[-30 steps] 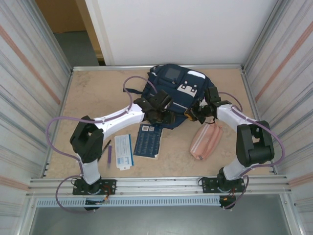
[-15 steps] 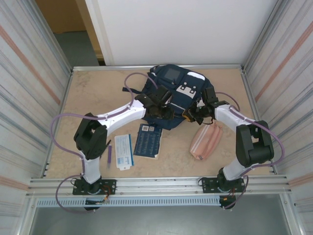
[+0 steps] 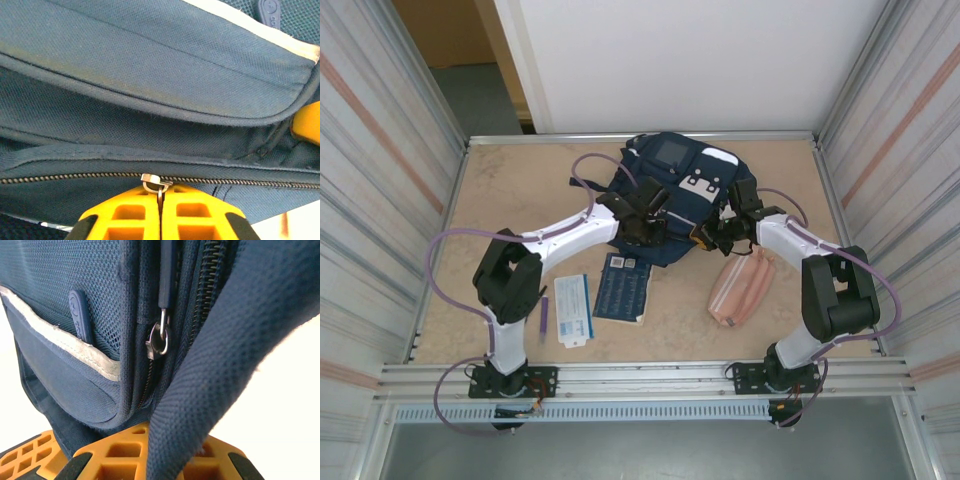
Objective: Pack the student bag
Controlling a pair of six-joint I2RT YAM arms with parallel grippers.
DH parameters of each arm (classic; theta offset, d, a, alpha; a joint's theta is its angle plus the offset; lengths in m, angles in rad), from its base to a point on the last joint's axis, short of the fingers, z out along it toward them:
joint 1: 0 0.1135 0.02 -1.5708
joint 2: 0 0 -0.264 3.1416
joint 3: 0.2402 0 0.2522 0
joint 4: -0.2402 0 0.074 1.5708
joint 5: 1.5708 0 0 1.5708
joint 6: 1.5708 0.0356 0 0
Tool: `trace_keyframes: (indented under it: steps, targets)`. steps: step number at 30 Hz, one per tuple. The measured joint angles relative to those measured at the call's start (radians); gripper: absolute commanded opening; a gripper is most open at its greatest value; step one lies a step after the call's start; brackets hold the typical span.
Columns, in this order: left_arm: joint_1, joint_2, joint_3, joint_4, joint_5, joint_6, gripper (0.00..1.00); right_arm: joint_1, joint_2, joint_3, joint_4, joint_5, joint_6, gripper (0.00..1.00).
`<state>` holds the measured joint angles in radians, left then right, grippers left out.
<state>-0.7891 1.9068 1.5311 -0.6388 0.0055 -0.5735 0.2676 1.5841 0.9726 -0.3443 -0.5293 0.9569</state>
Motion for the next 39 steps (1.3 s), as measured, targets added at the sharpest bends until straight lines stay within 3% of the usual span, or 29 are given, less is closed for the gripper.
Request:
trace_keyframes:
  steps: [8, 15, 23, 28, 30, 34, 39]
  targets:
    - [0.014, -0.033, -0.037, -0.014, -0.015, 0.026, 0.0, -0.001, 0.0, 0.0, -0.008, 0.011, -0.035, 0.06]
    - [0.113, -0.148, -0.167, 0.024, -0.019, 0.165, 0.0, -0.072, -0.009, 0.0, -0.043, -0.037, -0.17, 0.08]
    - [0.175, -0.158, -0.193, 0.06, 0.063, 0.266, 0.0, -0.167, -0.011, 0.001, -0.038, -0.1, -0.246, 0.55]
    - [0.126, -0.158, -0.159, 0.06, 0.137, 0.241, 0.0, -0.166, -0.139, -0.026, -0.071, -0.058, -0.179, 0.65]
    - [0.089, -0.158, -0.145, 0.068, 0.171, 0.217, 0.0, -0.152, -0.241, -0.058, -0.076, -0.018, -0.115, 0.76]
    - [0.024, -0.158, -0.15, 0.148, 0.278, 0.147, 0.0, -0.08, -0.449, -0.154, -0.079, 0.07, 0.067, 0.78]
    - [0.007, -0.158, -0.154, 0.222, 0.371, 0.082, 0.0, -0.041, -0.454, -0.174, -0.14, 0.12, 0.216, 0.79]
